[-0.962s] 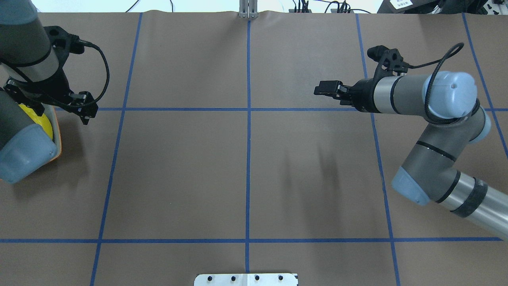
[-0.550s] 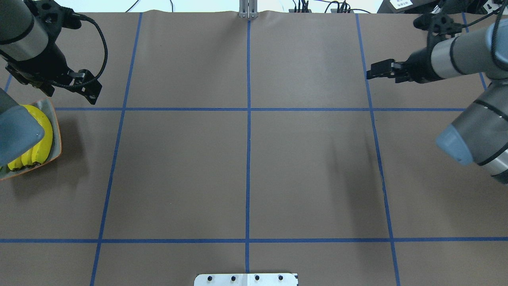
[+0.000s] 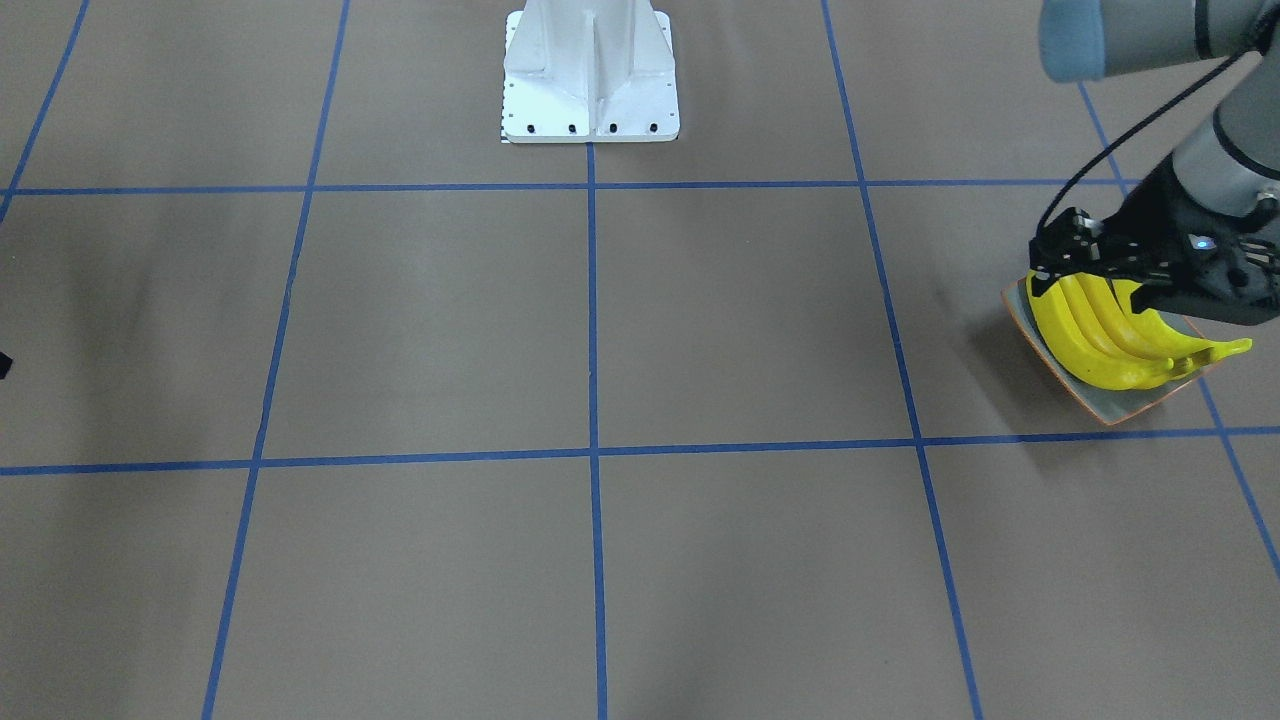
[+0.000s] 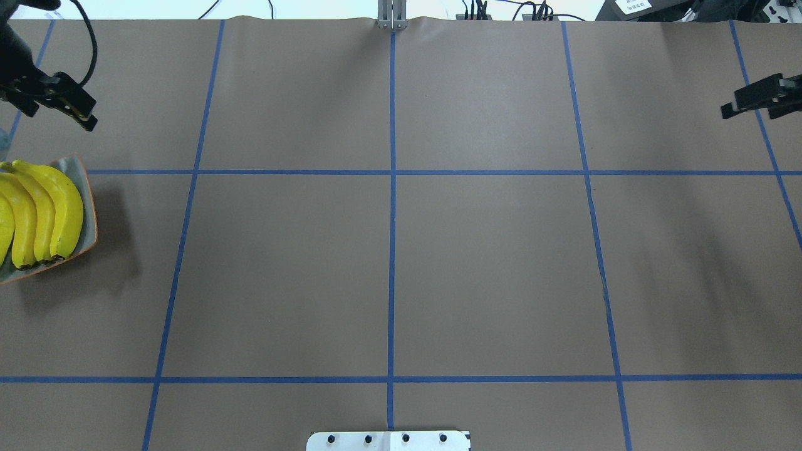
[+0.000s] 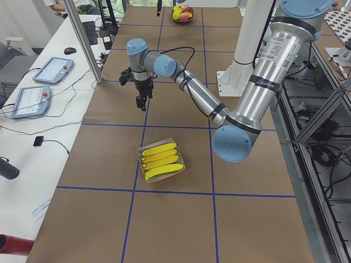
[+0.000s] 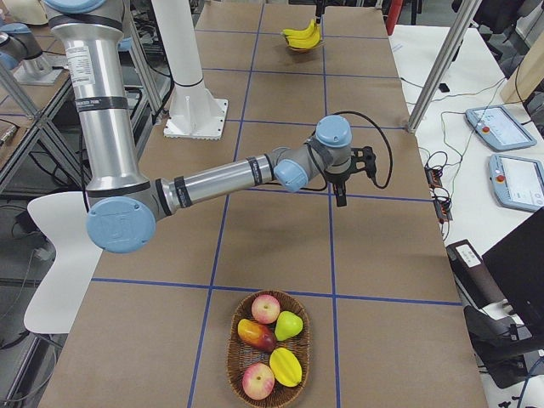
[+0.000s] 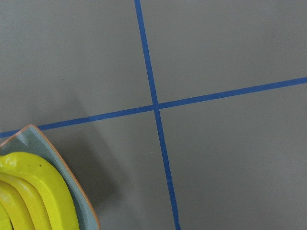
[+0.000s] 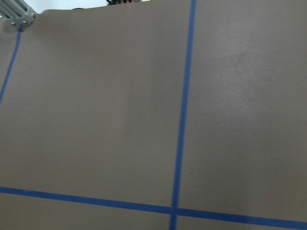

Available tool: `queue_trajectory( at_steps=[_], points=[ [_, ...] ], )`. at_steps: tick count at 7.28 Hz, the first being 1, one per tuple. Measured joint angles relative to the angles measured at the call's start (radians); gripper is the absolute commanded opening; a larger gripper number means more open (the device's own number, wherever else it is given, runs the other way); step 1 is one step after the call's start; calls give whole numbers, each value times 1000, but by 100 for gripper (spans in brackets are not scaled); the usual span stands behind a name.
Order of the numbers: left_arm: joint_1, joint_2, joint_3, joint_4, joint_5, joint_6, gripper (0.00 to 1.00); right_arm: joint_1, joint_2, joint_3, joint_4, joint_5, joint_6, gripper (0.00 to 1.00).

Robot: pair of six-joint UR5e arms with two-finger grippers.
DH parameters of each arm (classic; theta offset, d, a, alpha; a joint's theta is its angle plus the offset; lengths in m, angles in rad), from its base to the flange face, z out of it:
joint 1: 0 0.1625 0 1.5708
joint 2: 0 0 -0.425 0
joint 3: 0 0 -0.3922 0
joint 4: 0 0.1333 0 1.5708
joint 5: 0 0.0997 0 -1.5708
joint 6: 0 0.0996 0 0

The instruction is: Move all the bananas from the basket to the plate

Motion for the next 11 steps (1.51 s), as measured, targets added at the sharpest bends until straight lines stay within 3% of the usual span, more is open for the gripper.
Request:
queue_trajectory(
  at_steps=[4, 7, 11],
  points=[
    [-136, 121, 147, -133, -101, 107, 100, 111, -52, 10, -241, 39, -318, 100],
    [-172, 193, 181, -210, -108, 105, 100, 119, -72, 22, -266, 49, -343, 100],
    [-177, 228, 180, -217, -110, 96, 100, 83, -67, 22, -282, 41, -380, 100]
  ],
)
